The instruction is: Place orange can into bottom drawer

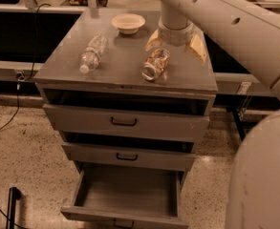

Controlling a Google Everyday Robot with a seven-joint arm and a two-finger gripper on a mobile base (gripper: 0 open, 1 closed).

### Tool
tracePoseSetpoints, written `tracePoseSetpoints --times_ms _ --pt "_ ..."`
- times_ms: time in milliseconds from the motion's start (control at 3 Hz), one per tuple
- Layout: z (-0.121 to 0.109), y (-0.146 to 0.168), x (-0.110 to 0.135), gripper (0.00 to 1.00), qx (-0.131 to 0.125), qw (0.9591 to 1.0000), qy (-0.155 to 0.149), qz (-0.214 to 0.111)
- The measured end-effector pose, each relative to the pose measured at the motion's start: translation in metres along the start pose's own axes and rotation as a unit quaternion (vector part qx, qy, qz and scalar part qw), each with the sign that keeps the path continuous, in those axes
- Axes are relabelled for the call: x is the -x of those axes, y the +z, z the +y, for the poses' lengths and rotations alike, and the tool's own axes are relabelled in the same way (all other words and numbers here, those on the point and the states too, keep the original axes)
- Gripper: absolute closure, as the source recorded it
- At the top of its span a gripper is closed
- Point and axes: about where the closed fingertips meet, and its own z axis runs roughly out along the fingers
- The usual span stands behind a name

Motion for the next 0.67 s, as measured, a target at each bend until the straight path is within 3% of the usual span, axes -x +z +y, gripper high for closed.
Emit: tracePoseSetpoints --times_ms 333,667 --pt "0.0 0.026 -0.006 0.0 0.006 0.9998 0.019 -0.007" --pt "-0.004 0.045 0.0 0.17 0.006 0.9991 0.033 -0.025"
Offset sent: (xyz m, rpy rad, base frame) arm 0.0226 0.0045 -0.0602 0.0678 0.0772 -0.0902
